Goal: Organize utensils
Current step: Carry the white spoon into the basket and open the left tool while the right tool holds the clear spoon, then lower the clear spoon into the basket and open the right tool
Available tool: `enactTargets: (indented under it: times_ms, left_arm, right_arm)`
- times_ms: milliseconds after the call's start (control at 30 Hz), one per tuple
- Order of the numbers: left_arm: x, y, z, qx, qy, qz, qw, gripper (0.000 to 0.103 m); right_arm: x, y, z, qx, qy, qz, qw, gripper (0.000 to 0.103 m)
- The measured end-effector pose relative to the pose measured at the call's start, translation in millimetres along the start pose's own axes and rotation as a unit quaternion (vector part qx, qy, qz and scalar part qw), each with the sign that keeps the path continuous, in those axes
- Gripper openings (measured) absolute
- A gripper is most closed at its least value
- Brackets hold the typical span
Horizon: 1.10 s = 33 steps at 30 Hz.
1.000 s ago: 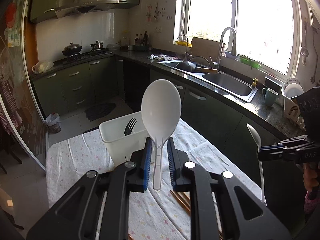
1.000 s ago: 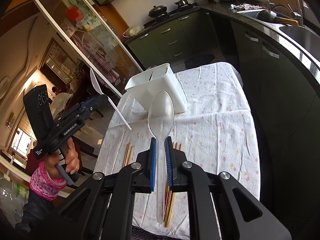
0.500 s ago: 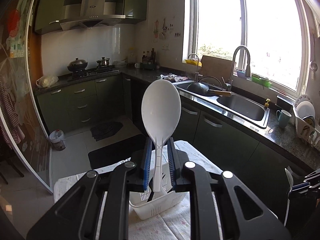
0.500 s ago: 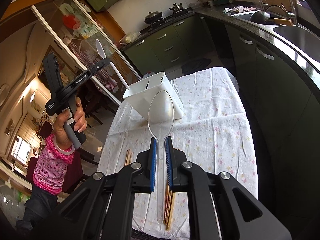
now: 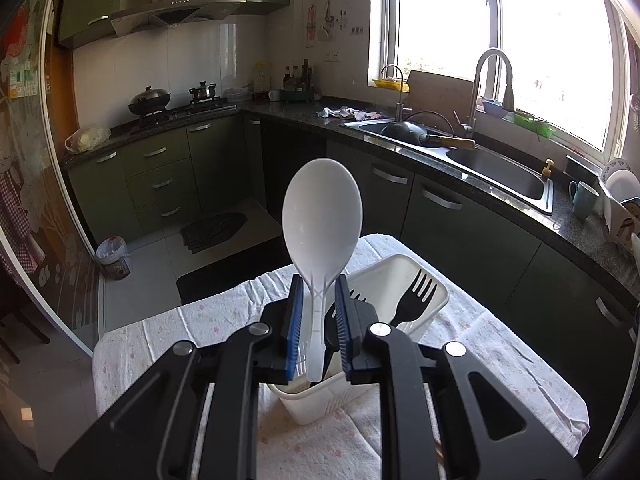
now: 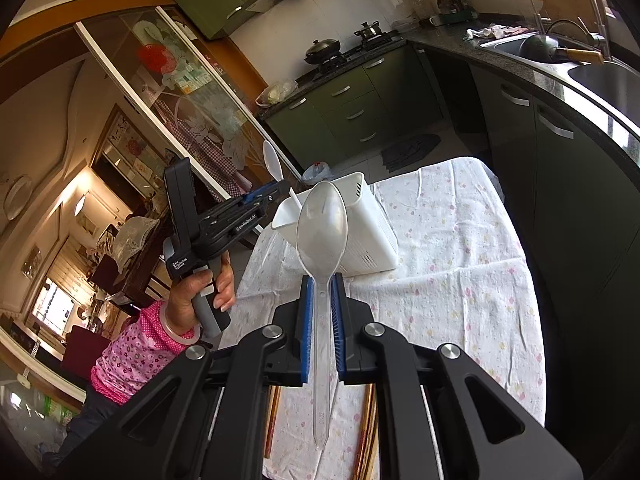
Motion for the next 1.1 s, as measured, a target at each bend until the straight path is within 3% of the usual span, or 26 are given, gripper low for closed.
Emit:
enactTargets:
  times_ms: [167, 267, 500, 633, 833, 1100]
  left_arm:
    - [6.2, 6.7, 5.0, 0.003, -0.003, -0.004, 1.0000, 0.028]
    - [6.4, 8.8, 9.8, 0.003, 0.000, -0.003, 1.0000, 0.029]
    - [3.7, 12.8, 29.9, -0.004, 0.008, -0.004, 1.0000, 0.029]
    - [4.0, 15.5, 39.2, -0.006, 0.011, -0.003, 0.9999, 0.029]
    - [9.2, 20.7, 44.6, -0.006, 0.013, -0.004, 0.9999, 0.029]
    - [13.7, 26.6, 39.8, 0.003, 0.012, -0.002, 0.9999, 0.029]
  right_arm:
    - [16.0, -34.5, -17.4, -0.023, -0.007, 0.011, 1.000, 0.010]
    - [22.5, -63.1, -25.3, -0.048, -0.009, 0.014, 0.999, 0.010]
    - [23.8, -136.7, -51.5, -0.137, 0.045, 0.020, 0.989, 0.010]
    - [10.4, -159.1, -79.7, -0.175, 0.086, 0.013, 0.981, 0.010]
    - [-7.7, -155.6, -129.0, -0.199, 0.152, 0.042, 0.967, 0.010]
    - [-15.7, -113.0, -162.9, -0.186, 0.160, 0.061, 0.968, 0.011]
Point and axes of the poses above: each gripper's, at about its wrist camera, not at the fingertips, and z roughly against the way its jaws point, x to its left, y to its underside, the point moved 6 cm from there along -z, roughly the way its jaws point, and after that the axes turned 10 degrees about z, right-handed, at the moved point
